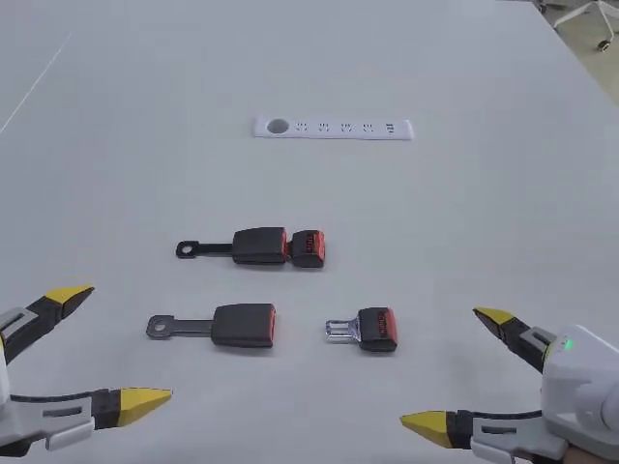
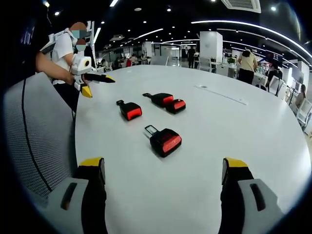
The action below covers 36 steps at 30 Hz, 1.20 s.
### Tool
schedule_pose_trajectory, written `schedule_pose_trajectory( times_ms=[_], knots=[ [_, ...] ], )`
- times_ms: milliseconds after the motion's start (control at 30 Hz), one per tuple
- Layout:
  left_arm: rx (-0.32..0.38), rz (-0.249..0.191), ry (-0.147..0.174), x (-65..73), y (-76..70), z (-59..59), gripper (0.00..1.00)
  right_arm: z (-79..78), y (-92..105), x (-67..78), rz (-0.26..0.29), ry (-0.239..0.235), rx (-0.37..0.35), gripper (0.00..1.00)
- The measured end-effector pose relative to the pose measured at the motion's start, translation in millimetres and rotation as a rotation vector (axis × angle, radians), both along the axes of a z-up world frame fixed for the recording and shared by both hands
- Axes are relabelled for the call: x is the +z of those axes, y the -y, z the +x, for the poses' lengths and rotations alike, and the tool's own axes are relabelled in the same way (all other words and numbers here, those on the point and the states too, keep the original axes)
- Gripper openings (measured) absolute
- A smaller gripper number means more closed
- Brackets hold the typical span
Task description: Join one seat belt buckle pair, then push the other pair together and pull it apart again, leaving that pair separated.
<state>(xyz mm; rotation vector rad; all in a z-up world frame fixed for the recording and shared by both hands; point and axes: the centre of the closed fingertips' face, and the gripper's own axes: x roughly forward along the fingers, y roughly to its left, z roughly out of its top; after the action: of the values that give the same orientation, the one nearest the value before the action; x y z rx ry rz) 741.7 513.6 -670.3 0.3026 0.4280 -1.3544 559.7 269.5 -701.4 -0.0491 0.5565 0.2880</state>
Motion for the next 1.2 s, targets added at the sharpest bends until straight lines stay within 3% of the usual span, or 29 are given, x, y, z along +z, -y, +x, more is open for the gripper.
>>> schedule_pose_trajectory(
  times_ms=[1200],
  knots=[
    [-0.012, -0.01, 0.002, 1.3, 4.9, -1.2, 0.99, -0.4, 3.9, -3.1, -0.001, -0.002, -0.017, 1.0]
  ],
)
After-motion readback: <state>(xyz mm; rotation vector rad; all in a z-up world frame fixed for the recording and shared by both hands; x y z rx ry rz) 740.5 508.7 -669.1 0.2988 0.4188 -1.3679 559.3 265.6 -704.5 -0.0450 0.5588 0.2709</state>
